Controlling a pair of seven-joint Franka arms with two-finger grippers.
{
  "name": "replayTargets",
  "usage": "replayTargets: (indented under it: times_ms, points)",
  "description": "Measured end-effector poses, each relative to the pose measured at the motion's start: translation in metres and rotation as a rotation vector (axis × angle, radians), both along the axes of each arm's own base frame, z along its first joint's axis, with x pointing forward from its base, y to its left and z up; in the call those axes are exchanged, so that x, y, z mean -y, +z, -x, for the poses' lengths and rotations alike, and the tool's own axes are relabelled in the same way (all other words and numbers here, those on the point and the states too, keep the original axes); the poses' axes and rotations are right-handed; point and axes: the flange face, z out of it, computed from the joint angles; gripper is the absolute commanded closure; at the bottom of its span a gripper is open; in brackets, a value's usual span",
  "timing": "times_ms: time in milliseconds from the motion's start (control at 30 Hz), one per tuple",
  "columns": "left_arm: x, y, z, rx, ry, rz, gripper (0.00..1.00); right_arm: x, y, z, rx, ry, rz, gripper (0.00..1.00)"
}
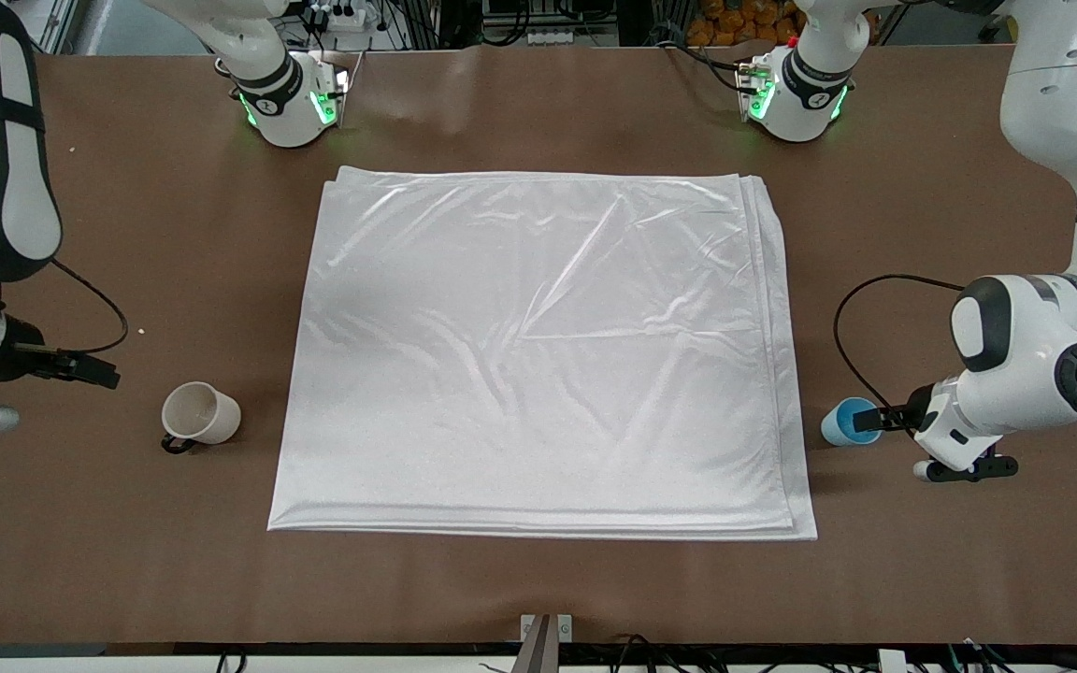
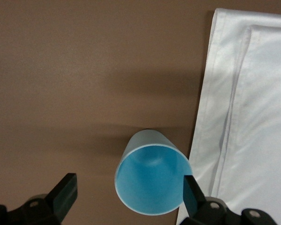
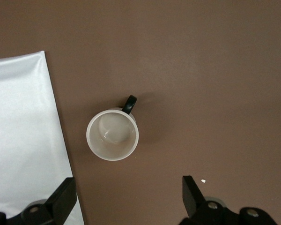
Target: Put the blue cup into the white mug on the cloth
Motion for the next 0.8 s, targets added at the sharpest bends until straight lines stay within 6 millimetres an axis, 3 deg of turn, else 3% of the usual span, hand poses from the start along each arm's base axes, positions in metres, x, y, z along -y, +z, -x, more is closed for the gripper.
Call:
replayTargets:
  times_ms: [400,600,800]
  points:
    - [-0.012,-0.022,0.006,-0.035,0.016,0.000,0.00,-0.002,-0.032,-0.033,0.050,-0.221,0.003,0.00]
    - [-0.014,-0.027,0.008,-0.038,0.019,0.000,0.00,0.010,-0.044,-0.038,0.060,-0.310,0.005,0.00]
    - [-0.014,-0.033,0.009,-0.037,0.019,0.002,0.32,0.020,-0.065,-0.047,0.104,-0.366,0.004,0.00]
